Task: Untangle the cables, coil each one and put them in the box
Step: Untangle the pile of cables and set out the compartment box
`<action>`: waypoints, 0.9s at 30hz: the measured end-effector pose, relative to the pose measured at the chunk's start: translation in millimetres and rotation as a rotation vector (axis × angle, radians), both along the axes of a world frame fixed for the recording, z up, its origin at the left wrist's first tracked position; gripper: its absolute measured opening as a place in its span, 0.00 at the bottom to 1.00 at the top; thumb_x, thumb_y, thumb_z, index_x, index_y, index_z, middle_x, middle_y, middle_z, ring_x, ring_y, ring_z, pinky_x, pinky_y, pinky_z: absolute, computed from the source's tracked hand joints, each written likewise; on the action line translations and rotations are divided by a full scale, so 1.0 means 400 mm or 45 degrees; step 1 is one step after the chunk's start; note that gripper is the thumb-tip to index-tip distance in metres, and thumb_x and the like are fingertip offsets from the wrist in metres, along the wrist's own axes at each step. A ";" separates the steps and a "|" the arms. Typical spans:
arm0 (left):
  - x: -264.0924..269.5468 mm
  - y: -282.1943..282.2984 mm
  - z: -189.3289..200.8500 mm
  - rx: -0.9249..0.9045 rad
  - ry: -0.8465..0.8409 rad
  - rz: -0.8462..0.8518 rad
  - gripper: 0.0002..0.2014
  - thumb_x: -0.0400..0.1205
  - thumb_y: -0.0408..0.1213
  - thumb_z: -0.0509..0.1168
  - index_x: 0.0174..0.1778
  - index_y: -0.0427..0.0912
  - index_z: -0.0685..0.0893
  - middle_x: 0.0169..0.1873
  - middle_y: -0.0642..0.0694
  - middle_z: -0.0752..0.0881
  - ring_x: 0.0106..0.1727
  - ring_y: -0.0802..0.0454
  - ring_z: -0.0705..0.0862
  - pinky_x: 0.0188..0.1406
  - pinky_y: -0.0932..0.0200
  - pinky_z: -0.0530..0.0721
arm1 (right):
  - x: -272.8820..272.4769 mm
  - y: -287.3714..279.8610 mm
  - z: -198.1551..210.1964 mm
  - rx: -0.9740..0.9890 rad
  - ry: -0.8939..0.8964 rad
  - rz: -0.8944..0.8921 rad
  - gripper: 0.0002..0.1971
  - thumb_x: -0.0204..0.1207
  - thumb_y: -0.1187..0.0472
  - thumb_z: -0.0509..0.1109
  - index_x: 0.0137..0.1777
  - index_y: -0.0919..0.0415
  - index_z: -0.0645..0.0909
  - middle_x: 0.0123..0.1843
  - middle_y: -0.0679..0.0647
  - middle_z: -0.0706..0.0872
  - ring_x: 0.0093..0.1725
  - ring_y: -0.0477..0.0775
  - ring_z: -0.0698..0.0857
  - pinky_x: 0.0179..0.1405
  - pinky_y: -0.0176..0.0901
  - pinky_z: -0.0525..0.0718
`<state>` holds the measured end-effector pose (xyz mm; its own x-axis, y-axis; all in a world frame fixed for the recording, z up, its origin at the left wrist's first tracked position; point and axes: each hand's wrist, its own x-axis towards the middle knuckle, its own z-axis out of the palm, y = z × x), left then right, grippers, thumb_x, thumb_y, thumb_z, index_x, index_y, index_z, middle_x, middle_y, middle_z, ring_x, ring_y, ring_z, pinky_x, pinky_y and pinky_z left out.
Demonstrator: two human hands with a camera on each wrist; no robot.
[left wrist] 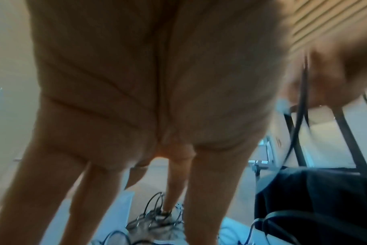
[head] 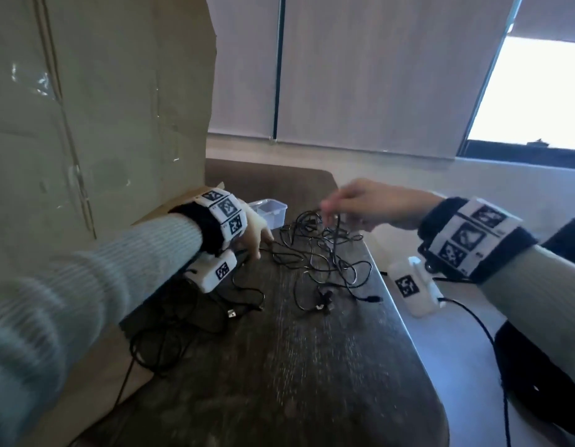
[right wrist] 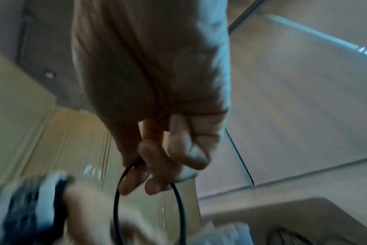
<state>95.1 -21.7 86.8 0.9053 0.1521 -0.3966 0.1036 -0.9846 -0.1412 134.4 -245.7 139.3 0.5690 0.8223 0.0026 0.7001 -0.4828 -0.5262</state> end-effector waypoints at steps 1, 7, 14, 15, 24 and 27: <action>-0.011 0.006 0.015 -0.045 -0.055 -0.017 0.32 0.83 0.47 0.65 0.82 0.49 0.62 0.76 0.45 0.73 0.74 0.47 0.73 0.68 0.55 0.75 | 0.007 0.007 -0.050 -0.160 -0.051 0.032 0.15 0.85 0.50 0.61 0.45 0.54 0.87 0.22 0.39 0.80 0.22 0.39 0.72 0.24 0.30 0.73; -0.098 0.050 0.051 -0.428 -0.650 -0.107 0.15 0.81 0.44 0.67 0.63 0.47 0.85 0.56 0.50 0.89 0.56 0.53 0.88 0.63 0.53 0.82 | -0.001 0.042 -0.231 -0.628 0.041 0.312 0.08 0.81 0.54 0.69 0.41 0.47 0.86 0.38 0.49 0.90 0.32 0.36 0.84 0.37 0.33 0.81; -0.127 0.085 0.032 -0.629 -0.847 -0.007 0.07 0.80 0.40 0.70 0.51 0.46 0.89 0.42 0.52 0.91 0.35 0.58 0.91 0.46 0.45 0.90 | -0.088 0.115 -0.168 -0.475 -0.245 0.452 0.30 0.79 0.49 0.70 0.80 0.53 0.67 0.64 0.50 0.87 0.41 0.44 0.89 0.44 0.33 0.82; -0.126 0.090 0.032 -0.628 -0.857 0.002 0.06 0.80 0.40 0.70 0.50 0.47 0.89 0.41 0.51 0.92 0.35 0.57 0.91 0.46 0.47 0.90 | -0.113 0.140 -0.146 -0.333 -0.390 0.474 0.27 0.80 0.51 0.70 0.77 0.54 0.71 0.64 0.49 0.86 0.41 0.41 0.85 0.48 0.33 0.81; -0.160 0.161 0.025 -0.542 -0.843 0.119 0.06 0.80 0.40 0.69 0.49 0.45 0.89 0.36 0.53 0.91 0.35 0.56 0.91 0.46 0.56 0.88 | -0.201 0.361 -0.281 -0.539 -0.501 0.745 0.56 0.73 0.51 0.77 0.86 0.57 0.36 0.82 0.65 0.64 0.76 0.63 0.72 0.69 0.44 0.73; -0.178 0.204 0.032 -0.654 -0.873 0.190 0.06 0.81 0.39 0.68 0.50 0.42 0.88 0.41 0.53 0.91 0.32 0.57 0.90 0.29 0.63 0.86 | -0.206 0.352 -0.303 -0.495 -0.407 0.796 0.51 0.77 0.50 0.73 0.86 0.49 0.36 0.80 0.66 0.67 0.74 0.64 0.73 0.72 0.50 0.71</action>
